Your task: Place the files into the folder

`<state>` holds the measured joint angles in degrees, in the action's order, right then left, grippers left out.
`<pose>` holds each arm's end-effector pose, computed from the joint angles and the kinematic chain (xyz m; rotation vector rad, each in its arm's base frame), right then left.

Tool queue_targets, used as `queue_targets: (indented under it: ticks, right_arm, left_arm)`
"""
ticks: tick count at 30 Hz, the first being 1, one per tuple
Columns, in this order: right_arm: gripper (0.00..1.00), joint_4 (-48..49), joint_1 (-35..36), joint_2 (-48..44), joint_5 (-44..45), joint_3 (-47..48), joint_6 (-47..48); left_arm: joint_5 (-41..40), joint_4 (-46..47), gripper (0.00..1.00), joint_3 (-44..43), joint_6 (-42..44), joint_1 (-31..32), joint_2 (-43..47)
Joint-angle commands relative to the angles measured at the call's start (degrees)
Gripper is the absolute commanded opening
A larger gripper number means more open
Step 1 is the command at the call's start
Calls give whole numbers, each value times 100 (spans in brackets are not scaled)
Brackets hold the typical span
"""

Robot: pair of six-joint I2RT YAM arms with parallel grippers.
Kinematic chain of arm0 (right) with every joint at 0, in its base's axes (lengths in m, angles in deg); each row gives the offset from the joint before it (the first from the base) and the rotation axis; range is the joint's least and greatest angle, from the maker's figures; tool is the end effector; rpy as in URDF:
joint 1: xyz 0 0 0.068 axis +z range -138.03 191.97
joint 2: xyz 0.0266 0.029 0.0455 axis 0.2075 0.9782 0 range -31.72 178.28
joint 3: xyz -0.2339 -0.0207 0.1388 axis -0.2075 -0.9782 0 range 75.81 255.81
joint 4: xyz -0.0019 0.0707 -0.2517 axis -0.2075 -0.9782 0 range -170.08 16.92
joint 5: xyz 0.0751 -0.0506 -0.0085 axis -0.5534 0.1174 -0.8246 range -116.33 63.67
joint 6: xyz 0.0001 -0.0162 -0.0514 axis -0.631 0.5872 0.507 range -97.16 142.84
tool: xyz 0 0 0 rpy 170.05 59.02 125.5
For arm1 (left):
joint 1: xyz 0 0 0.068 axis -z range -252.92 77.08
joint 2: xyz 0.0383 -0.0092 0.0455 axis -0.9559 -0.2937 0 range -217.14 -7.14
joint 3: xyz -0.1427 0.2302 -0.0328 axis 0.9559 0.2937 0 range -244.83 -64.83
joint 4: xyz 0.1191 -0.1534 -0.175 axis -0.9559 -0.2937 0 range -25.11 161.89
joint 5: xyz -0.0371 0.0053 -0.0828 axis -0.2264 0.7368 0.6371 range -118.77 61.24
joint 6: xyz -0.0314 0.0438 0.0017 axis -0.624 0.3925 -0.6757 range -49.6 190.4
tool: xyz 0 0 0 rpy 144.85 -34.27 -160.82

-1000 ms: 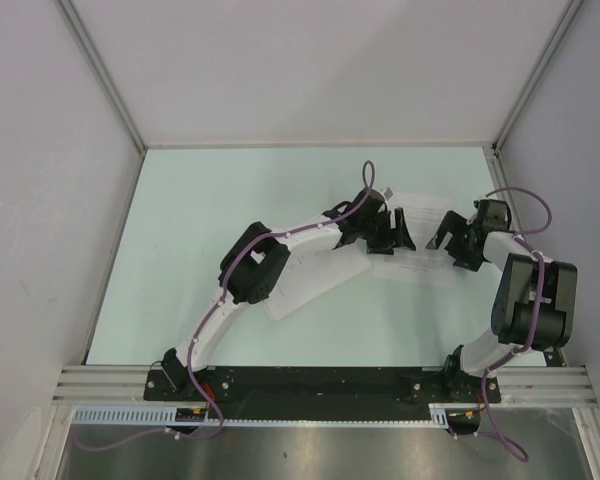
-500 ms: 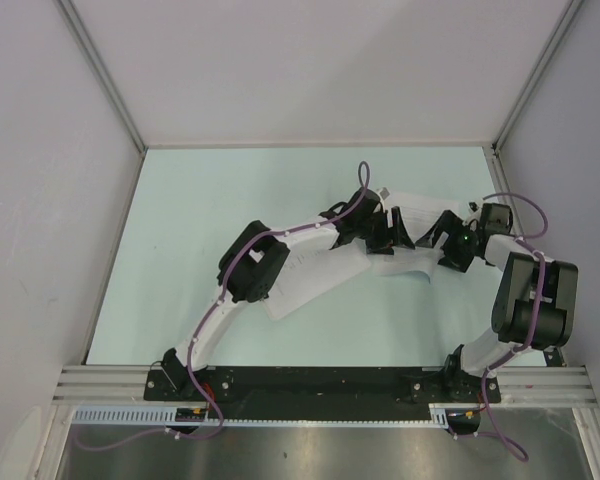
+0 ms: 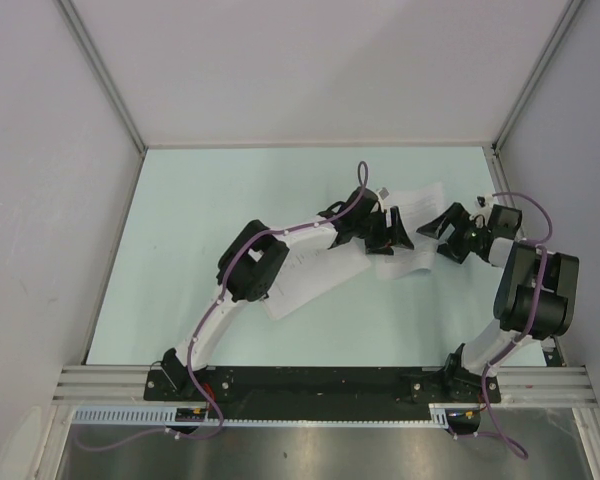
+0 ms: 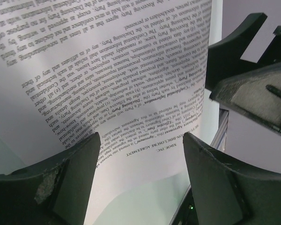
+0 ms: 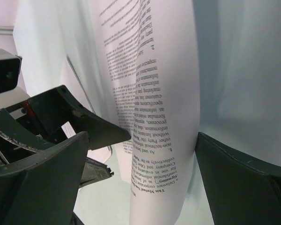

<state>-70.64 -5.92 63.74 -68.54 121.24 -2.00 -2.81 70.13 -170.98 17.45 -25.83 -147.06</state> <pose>0.3084 -0.0745 0.1529 0.5150 2.2574 0.9362 0.3598 -0.4100 0.1355 0.1691 2.5242 -1.3630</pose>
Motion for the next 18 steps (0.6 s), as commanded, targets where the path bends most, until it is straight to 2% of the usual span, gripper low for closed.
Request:
queue_targets:
  ticks: [1,12,18]
  right_arm:
    - [100,582,-171,192,-296,88,189]
    - [100,1109,-136,790,-779,458,489]
    - [98,855,-66,1141,-744,949,858]
  left_arm:
    - [138,-333,78,33,136,-51,-88]
    - [243,-395,79,24,232,-104,-150]
    - [287,-404,79,7,250,-139,-159]
